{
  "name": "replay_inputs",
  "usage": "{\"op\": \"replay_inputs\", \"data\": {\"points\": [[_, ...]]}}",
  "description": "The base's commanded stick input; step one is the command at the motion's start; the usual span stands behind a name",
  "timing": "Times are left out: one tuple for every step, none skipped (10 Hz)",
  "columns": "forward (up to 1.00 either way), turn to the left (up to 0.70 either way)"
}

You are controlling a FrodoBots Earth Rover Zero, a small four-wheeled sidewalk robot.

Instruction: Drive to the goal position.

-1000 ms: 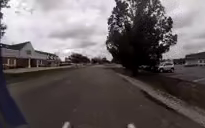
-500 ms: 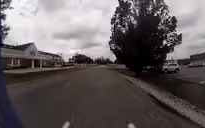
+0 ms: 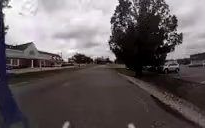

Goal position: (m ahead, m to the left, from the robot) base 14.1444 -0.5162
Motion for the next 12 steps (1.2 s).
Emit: {"op": "replay_inputs", "data": {"points": [[0.45, 0.0], [0.45, 0.0], [0.45, 0.0], [0.45, 0.0], [0.45, 0.0], [0.45, 0.0], [0.45, 0.0], [0.45, 0.0], [0.45, 0.0], [0.45, 0.0], [0.45, 0.0], [0.45, 0.0]]}}
